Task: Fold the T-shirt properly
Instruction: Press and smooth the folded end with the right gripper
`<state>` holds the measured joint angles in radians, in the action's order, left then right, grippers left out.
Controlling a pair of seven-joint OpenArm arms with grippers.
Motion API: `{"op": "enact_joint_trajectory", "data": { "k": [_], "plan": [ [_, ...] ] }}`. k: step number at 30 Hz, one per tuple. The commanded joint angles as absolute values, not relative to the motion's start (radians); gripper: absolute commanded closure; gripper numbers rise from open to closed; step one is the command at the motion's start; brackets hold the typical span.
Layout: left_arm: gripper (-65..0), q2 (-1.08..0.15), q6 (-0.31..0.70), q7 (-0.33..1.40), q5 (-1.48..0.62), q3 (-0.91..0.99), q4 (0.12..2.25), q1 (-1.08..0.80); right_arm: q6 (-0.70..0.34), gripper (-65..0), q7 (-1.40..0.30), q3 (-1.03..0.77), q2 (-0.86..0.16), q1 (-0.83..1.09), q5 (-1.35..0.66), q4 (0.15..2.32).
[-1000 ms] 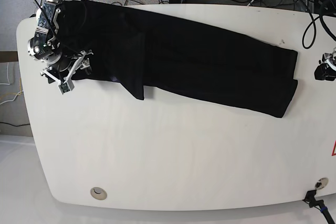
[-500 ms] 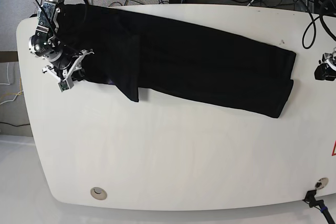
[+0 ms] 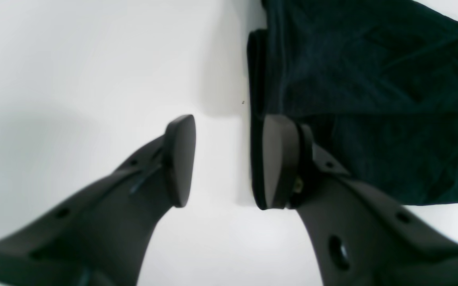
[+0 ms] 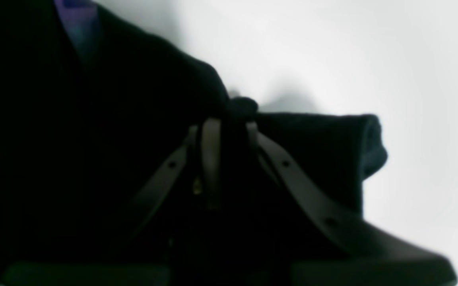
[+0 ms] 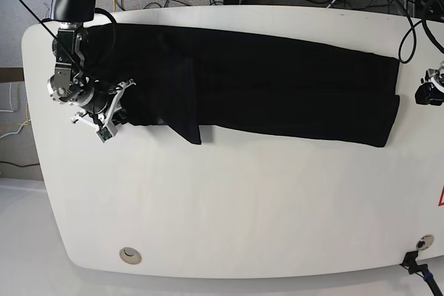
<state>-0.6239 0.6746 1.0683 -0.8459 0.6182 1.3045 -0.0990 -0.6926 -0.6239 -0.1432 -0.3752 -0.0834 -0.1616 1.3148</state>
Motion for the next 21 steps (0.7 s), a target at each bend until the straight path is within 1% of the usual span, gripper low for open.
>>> {"op": "enact_joint_trajectory", "data": {
  "k": [1, 8, 12, 16, 21],
  "plan": [
    [-26.0, -0.657, 0.680, 1.052, -0.863, 0.627, 1.320, -0.087, -0.698, -6.3, -0.634, -0.145, -0.384, -0.136, -0.154, 1.291],
    [-26.0, -0.676, 0.680, 1.052, -0.863, 0.627, 1.320, -0.087, -0.698, -6.4, -0.610, -0.143, -0.384, -0.216, -0.154, 1.225],
    [-26.0, -0.676, 0.680, 1.052, -0.863, 0.627, 1.320, -0.087, -0.698, -6.4, -0.610, -0.143, -0.378, -0.222, -0.154, 1.224],
    [-26.0, -0.676, 0.680, 1.052, -0.863, 0.627, 1.322, -0.087, -0.698, -6.4, -0.610, -0.143, -0.346, -0.222, -0.154, 1.227],
    [-26.0, -0.677, 0.680, 1.052, -0.863, 0.627, 1.322, -0.087, -0.698, -6.5, -0.610, -0.151, -0.346, -0.222, -0.154, 1.241]
  ]
}}
